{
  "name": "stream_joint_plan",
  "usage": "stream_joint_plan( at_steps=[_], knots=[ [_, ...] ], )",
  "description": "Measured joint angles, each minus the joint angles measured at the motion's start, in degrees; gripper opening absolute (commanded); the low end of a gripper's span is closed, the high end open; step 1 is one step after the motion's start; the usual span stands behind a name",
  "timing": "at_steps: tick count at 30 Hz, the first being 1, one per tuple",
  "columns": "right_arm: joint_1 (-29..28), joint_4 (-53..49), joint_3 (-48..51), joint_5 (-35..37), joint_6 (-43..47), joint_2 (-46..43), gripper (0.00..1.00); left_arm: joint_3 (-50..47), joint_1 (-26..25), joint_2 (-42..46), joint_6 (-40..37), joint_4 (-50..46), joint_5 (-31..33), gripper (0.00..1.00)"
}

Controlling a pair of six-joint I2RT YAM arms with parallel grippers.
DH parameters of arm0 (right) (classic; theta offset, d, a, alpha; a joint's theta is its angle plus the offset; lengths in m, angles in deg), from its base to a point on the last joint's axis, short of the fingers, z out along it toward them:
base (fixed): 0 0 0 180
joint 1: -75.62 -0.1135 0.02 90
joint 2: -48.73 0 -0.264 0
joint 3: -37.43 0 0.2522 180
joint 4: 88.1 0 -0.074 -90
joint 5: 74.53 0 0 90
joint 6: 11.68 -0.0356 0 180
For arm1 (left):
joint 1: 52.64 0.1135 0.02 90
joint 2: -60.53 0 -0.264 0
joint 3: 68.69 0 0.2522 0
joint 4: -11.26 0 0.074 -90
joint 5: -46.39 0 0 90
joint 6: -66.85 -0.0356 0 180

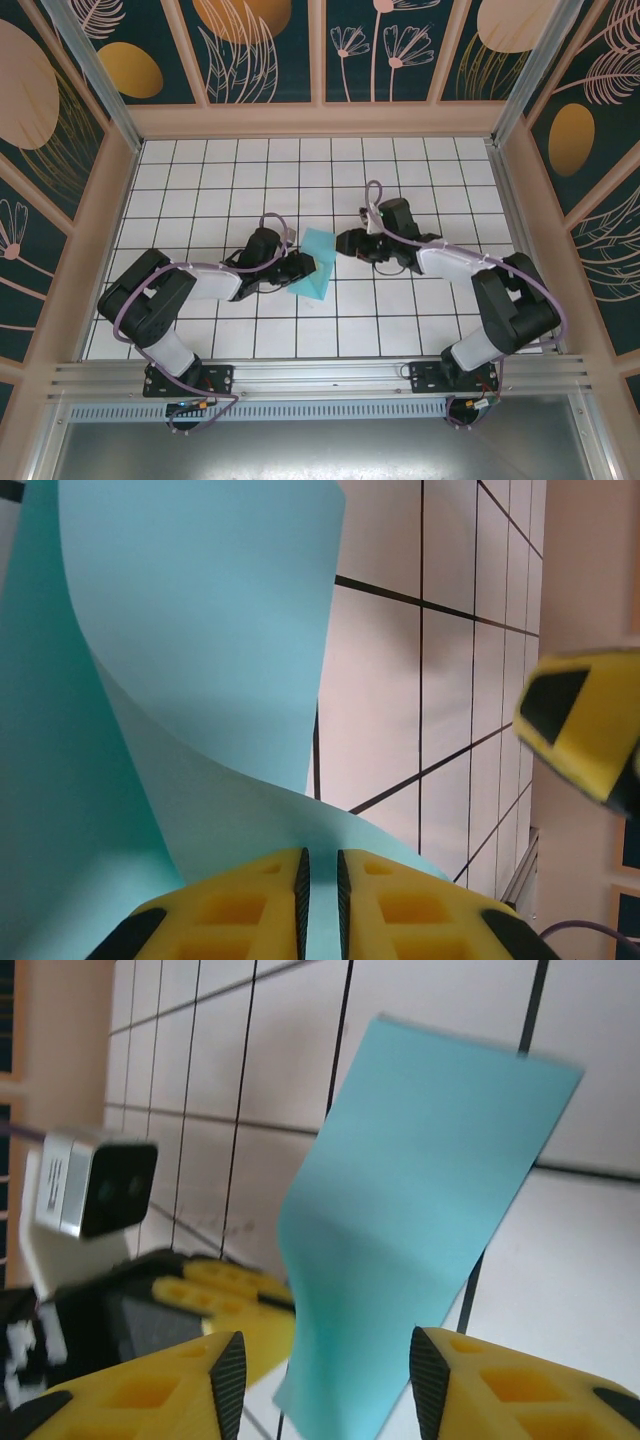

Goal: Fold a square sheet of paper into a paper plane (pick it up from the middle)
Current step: Fold the triangle a second time at the center of the table.

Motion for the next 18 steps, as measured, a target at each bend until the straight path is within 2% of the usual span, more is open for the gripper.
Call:
stream_joint_plan(
  at_steps=[10,18],
  knots=[
    [-5.6,1.9,2.0,-1.0,-1.1,0.6,0.52,-0.5,0.0,0.0,0.1,0.7,0.5,0.17],
    [-7.7,1.9,-1.6,0.3,-2.2,5.7,0.36,-0.5,0.0,0.0,-0.1,0.6,0.2,0.14]
  ],
)
